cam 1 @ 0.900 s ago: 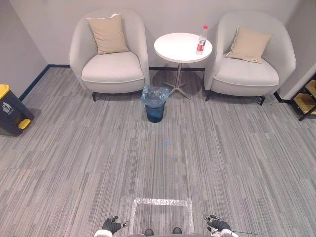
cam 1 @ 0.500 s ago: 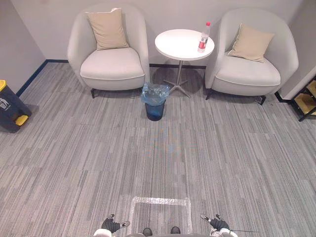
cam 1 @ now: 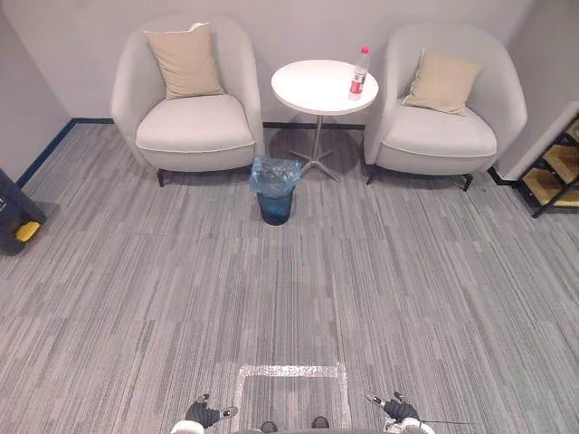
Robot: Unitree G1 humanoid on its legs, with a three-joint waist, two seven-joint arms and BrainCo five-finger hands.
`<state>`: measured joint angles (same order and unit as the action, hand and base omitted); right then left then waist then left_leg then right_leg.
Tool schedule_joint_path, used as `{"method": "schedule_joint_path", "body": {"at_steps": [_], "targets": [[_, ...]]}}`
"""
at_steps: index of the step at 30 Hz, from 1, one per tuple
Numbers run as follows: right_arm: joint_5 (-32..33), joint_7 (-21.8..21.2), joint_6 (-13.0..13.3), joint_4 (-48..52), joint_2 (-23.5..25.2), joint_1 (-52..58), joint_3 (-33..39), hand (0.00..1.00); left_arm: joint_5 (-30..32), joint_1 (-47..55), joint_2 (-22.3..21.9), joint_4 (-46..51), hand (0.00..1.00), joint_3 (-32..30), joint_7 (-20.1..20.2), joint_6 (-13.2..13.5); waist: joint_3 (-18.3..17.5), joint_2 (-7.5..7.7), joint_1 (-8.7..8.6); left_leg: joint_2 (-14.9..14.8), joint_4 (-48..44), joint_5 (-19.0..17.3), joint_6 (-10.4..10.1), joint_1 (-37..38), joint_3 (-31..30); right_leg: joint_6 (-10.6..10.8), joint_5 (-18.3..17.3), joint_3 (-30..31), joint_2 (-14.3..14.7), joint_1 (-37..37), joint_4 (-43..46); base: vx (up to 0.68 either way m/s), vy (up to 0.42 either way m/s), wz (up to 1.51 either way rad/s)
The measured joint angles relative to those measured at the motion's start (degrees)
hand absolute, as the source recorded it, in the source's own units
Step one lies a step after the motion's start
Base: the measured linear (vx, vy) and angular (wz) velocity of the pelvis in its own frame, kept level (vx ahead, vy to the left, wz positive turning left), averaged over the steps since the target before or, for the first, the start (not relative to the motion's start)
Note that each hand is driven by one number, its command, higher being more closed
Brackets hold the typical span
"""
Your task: Gather rubbish on tea table into small bin, then transfer packed bag to large trash can.
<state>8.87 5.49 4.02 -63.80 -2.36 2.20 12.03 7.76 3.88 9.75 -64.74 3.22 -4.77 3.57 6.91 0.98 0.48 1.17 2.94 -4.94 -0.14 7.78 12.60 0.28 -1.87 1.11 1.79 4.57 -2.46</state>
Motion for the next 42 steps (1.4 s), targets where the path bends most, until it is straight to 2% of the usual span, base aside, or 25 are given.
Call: {"method": "schedule_joint_path", "body": {"at_steps": [3, 5, 9, 11, 13, 14, 15, 17, 18, 19, 22, 24, 25, 26, 27, 28, 29, 31, 33, 34, 36, 37, 40, 41, 42], "targets": [[-0.06, -0.02, -0.11, 0.13, -0.27, -0.43, 0.01, 0.0, 0.0, -0.27, 0.05, 0.01, 0.0, 0.0, 0.08, -0.04, 0.3, -0.29, -0.03, -1.07, -2.87, -1.93, 0.01, -2.0, 3.89, 0.02, -0.91, 3.14, 0.91, -3.54, 3.32, 0.01, -0.029, -0.66], [-0.28, -0.02, -0.32, -0.03, -0.35, -1.44, 0.01, 0.0, -0.03, -0.77, 0.3, 0.0, 0.0, 0.01, 0.09, -0.11, 0.92, -0.31, -0.1, -1.67, -4.34, -2.93, -0.27, -2.93, 6.73, -0.52, -3.87, -0.66, 0.03, -7.7, 8.98, 0.0, -0.034, -0.6], [-0.25, 0.06, -0.24, 0.15, -0.44, -1.78, 0.19, 0.0, -0.02, -2.02, 0.04, 0.03, 0.0, 0.08, 0.07, -0.11, 1.24, -0.61, -1.04, -2.46, -5.7, -4.06, -1.21, -3.08, 6.3, -0.64, -6.53, -2.69, -0.11, -8.51, 11.71, 0.06, -0.08, 0.0], [-0.25, 0.07, -0.16, 0.13, -0.41, -1.38, 0.91, 0.0, -0.02, -2.31, -0.02, 0.09, 0.0, 0.0, 0.06, -0.08, 1.22, -0.56, -1.09, -3.6, -9.02, -6.32, -2.29, -3.74, 5.71, -1.25, -8.89, -6.75, -0.88, -8.31, 13.65, 0.11, -0.103, 0.18], [0.07, 0.14, -0.04, 0.28, -0.28, -1.33, 1.36, 0.0, -0.01, -2.56, -0.1, 0.37, 0.0, -0.85, 0.2, -0.1, 1.98, -0.64, -1.02, -5.39, -16.93, -9.0, -3.81, -5.65, 5.88, -2.24, -10.16, -7.39, -0.66, -6.74, 14.36, 0.15, -0.133, 0.16], [0.21, 0.17, -0.02, 0.55, -0.05, -1.21, 1.44, 0.0, 0.0, -2.52, -0.5, 1.62, 0.0, -3.24, 0.21, -0.13, 2.7, -0.44, -0.72, -6.99, -26.08, -9.69, -4.04, -8.43, 6.36, -2.6, -10.33, -7.19, -0.69, -5.34, 14.46, 0.17, -0.151, -0.01], [0.32, 0.21, -0.01, 2.2, -0.06, -0.46, 1.34, 0.0, 0.01, -1.93, -1.5, 3.68, 0.0, -6.34, 0.16, -0.16, 3.18, -1.03, -0.53, -9.94, -38.37, -9.43, -3.55, -12.75, 6.89, -3.36, -10.76, -7.14, -0.19, -3.67, 14.26, 0.22, -0.156, -0.1], [0.88, 0.4, 0.16, 4.64, -0.12, 0.87, 1.24, 0.0, -0.01, -0.78, -2.7, 6.12, 0.0, -8.32, -0.03, -0.08, 3.92, -2.43, -0.14, -14.68, -53.59, -7.92, -1.2, -18.63, 6.52, -5.15, -11.84, -6.42, 1.12, -0.5, 14.68, 0.28, -0.05, -0.21], [1.23, 0.81, 0.13, 4.66, -0.15, 0.88, 1.24, 0.0, 0.0, -0.47, -2.71, 6.81, 0.0, -8.36, -0.09, -0.13, 3.96, -2.53, -0.13, -15.29, -56.04, -8.91, -1.61, -19.95, 5.85, -5.62, -12.48, -5.8, 1.03, 0.55, 15.04, 0.33, 0.035, -0.37], [1.34, 1.34, 0.12, 4.77, 0.03, 1.01, 1.25, 0.0, -0.02, -0.42, -2.71, 7.7, 0.0, -8.33, -0.14, -0.09, 4.01, -2.31, 0.08, -15.39, -55.83, -10.52, -2.82, -22.58, 5.03, -5.6, -13.23, -4.72, 0.22, 1.92, 14.77, 0.25, 0.043, -0.3], [2.44, 1.78, 0.05, 4.81, 0.3, 0.68, 1.32, 0.0, -0.1, -0.47, -2.55, 8.55, 0.0, -8.43, -0.47, -0.05, 4.42, -1.68, 0.6, -14.1, -49.98, -11.08, -3.62, -25.64, 4.78, -5.02, -13.55, -3.24, -1.6, 3.37, 13.15, 0.25, 0.103, -0.3], [2.4, 1.94, -0.04, 4.4, 0.56, 0.54, 1.38, 0.0, -0.56, -0.95, -2.56, 8.91, 0.0, -8.24, -1.38, 0.04, 4.68, -0.74, 1.73, -9.03, -34.08, -8.62, -4.28, -25.6, 3.2, -3.35, -14.34, -1.52, -4.74, 4.47, 11.03, 0.26, 0.169, -0.37], [2.35, 1.94, -0.06, 4.19, 0.34, 0.44, 1.39, 0.0, -0.62, -0.94, -2.68, 8.81, 0.0, -7.99, -1.48, 0.05, 4.5, -0.93, 1.76, -7.93, -30.01, -7.14, -4.51, -25.31, 1.91, -2.82, -14.54, -1.18, -5.01, 4.67, 10.47, 0.35, 0.282, -0.49], [2.34, 1.95, -0.08, 3.95, 0.03, 0.11, 1.35, 0.0, -1.03, -0.9, -2.66, 8.16, 0.0, -7.29, -1.55, 0.36, 4.31, -1.26, 2.03, -6.64, -24.75, -2.73, -2.72, -25.06, -0.66, -1.16, -15.44, 0.15, -5.18, 4.91, 9.76, 0.31, 0.278, -0.42], [2.34, 2.01, -0.12, 3.86, 0.26, 0.03, 1.41, 0.0, -1.25, -1.15, -2.14, 7.76, 0.0, -7.47, -1.45, 0.33, 4.22, -0.72, 2.15, -5.89, -25.1, -2.17, -2.04, -24.86, -0.55, -0.64, -15.78, 0.82, -6.01, 5.06, 9.8, 0.44, 0.322, -0.5], [2.28, 1.99, -0.09, 4.09, 1.36, 0.1, 1.4, 0.0, -1.25, -1.05, -1.23, 7.75, 0.0, -7.6, -1.48, 0.32, 3.51, 1.16, 2.28, -4.92, -25.35, -3.75, -1.48, -24.66, 0.96, -0.12, -15.59, 1.03, -7.33, 5.04, 10.32, 0.34, 0.187, -0.38], [2.25, 1.99, -0.09, 4.19, 2.1, 0.22, 1.44, 0.0, -1.26, -1.02, -0.87, 7.75, 0.0, -7.65, -1.47, 0.31, 2.93, 2.13, 2.47, -4.62, -25.54, -4.55, -1.14, -24.28, 2.04, 0.49, -15.24, 0.92, -8.05, 4.0, 12.15, 0.42, 0.208, -0.48], [1.6, 1.77, -0.1, 4.42, 2.6, -0.04, 1.44, 0.0, -1.92, -1.13, -0.61, 7.2, 0.0, -7.32, -1.54, 0.31, 2.47, 2.88, 3.34, -4.46, -25.27, -6.96, 0.39, -19.76, 5.56, 2.59, -14.21, 1.19, -9.37, -0.67, 26.25, 0.47, 0.246, -0.61], [0.4, 1.52, -0.01, 4.75, 2.69, -0.13, 1.3, 0.0, -2.37, -1.08, -0.34, 7.19, 0.0, -5.95, -1.57, 0.2, 2.54, 2.68, 2.99, -3.93, -23.83, -8.34, 0.65, -16.53, 5.95, 7.3, -12.01, 0.6, -10.42, -5.44, 38.04, 0.31, 0.167, -0.29], [0.06, 1.27, -0.03, 5.76, 2.57, -0.11, 1.33, 0.0, -2.41, -1.42, -0.08, 7.04, 0.0, -4.78, -1.53, 0.16, 2.55, 2.6, 2.26, -3.28, -22.92, -9.24, 0.82, -13.93, 5.9, 9.27, -11.82, -0.45, -11.38, -9.45, 47.98, 0.33, 0.142, 0.02], [-0.01, 1.15, -0.09, 6.29, 2.26, -0.14, 1.43, 0.0, -2.81, -2.53, -0.63, 6.56, 0.0, -3.15, -1.45, -0.01, 2.78, 2.11, 1.9, -2.62, -19.66, -9.76, 0.72, -8.42, 5.82, 7.44, -13.54, -5.97, -13.69, -14.57, 55.48, 0.31, 0.096, 0.07], [-0.04, 1.13, -0.09, 6.4, 2.18, -0.17, 1.44, 0.0, -2.94, -2.65, -1.06, 6.57, 0.0, -3.12, -1.43, -0.01, 2.84, 1.98, 1.88, -2.63, -18.65, -9.75, 0.7, -6.67, 5.77, 7.04, -14.29, -7.64, -14.02, -15.22, 55.27, 0.35, 0.04, 0.03], [-0.2, 0.82, -0.06, 6.43, 1.71, -0.71, 1.46, 0.0, -3.44, -3.26, -2.36, 6.33, 0.0, -2.04, -1.2, 0.04, 2.92, 1.43, 1.29, -3.91, -15.17, -9.72, 0.65, -1.81, 5.32, 4.59, -16.37, -13.49, -13.44, -19.88, 47.13, 0.37, -0.039, 0.14], [-0.3, 0.7, -0.09, 6.01, 1.41, -1.36, 1.42, 0.0, -3.47, -3.51, -2.81, 5.71, 0.0, -1.96, -1.15, 0.13, 2.97, 1.14, 0.45, -4.53, -14.6, -9.71, 0.62, -1.34, 4.59, 3.65, -15.44, -13.77, -12.23, -21.9, 40.98, 0.31, -0.149, 0.35], [-0.44, 0.61, -0.1, 5.37, 1.11, -1.9, 1.41, 0.0, -3.49, -3.59, -3.15, 4.98, 0.0, -1.93, -1.16, 0.11, 3.05, 0.87, -0.57, -5.08, -13.86, -9.64, 0.38, -0.81, 3.69, 2.93, -12.27, -13.36, -10.54, -23.13, 33.32, 0.32, -0.169, 0.4]]}}
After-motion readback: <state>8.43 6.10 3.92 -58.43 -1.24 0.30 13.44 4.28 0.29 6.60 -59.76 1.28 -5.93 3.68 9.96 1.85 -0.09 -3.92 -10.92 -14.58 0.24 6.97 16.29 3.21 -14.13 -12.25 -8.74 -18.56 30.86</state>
